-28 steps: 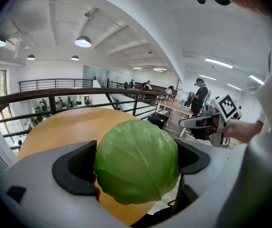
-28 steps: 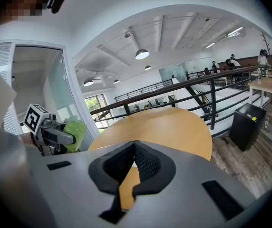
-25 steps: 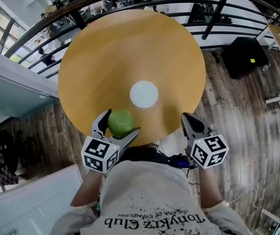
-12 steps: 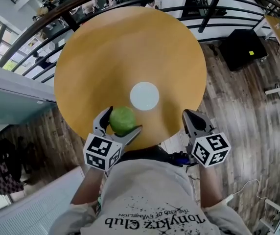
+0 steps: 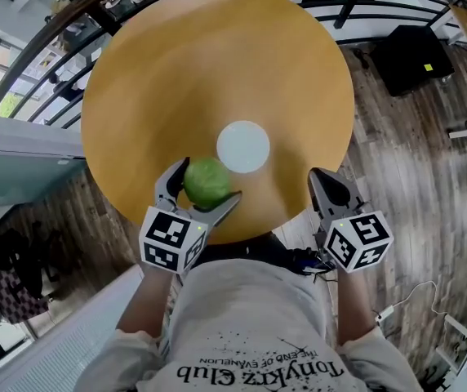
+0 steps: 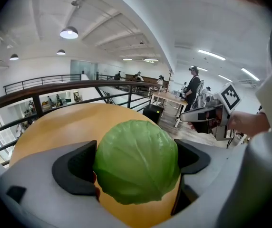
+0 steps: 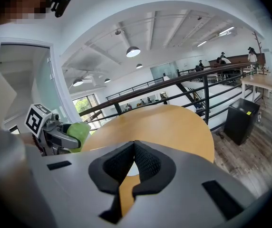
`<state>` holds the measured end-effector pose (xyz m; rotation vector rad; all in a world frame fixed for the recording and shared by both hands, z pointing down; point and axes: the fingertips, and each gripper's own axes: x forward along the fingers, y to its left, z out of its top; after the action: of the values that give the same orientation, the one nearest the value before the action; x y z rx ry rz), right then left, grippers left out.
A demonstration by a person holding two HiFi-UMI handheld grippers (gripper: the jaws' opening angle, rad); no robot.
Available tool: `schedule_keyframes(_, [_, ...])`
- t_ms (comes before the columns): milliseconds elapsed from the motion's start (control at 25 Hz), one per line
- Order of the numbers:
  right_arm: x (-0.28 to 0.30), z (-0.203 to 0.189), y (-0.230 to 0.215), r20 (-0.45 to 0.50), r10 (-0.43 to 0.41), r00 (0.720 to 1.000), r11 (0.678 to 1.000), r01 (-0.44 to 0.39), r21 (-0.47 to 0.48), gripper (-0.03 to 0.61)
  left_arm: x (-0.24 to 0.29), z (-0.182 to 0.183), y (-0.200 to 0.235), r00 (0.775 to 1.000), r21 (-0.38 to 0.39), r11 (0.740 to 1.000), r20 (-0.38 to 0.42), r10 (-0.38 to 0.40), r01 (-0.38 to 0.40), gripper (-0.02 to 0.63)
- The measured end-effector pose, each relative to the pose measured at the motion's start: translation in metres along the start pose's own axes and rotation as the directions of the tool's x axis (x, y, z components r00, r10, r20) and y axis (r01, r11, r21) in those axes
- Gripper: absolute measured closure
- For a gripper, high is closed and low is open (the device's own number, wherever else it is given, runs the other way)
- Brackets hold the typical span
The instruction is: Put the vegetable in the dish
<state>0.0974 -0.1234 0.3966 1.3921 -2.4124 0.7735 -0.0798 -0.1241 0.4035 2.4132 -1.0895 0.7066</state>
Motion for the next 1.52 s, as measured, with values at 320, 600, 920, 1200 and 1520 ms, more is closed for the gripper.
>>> schedule_keyframes(320, [0.023,-0.006,-0.012,-0.025,-0.004,1.000,1.000,0.005,0.014,0.562,0.034,-0.003,0.013,0.999,0.017,1.000,-0.035,-0.021,0.022,0.115])
schedule_keyframes(600, [0.041,-0.011,-0.022,-0.051,-0.004,0.999,0.999,0.006,0.036,0.562,0.070,-0.010,0.020,0.995,0.077,0.996,-0.091,-0.029,0.036,0.115])
schedule_keyframes(920, [0.051,-0.026,-0.034,-0.080,-0.003,0.997,0.998,0.008,0.059,0.562,0.107,-0.030,0.023,0.987,0.098,0.993,-0.154,-0.048,0.063,0.115])
schedule_keyframes(1200, [0.057,-0.045,-0.045,-0.107,-0.012,0.994,0.995,0.022,0.094,0.561,0.135,-0.046,0.032,0.977,0.107,0.992,-0.208,-0.048,0.072,0.114])
schedule_keyframes(1520, [0.064,-0.060,-0.049,-0.122,-0.021,0.992,0.991,0.037,0.127,0.561,0.159,-0.065,0.044,0.964,0.119,0.989,-0.260,-0.048,0.081,0.115])
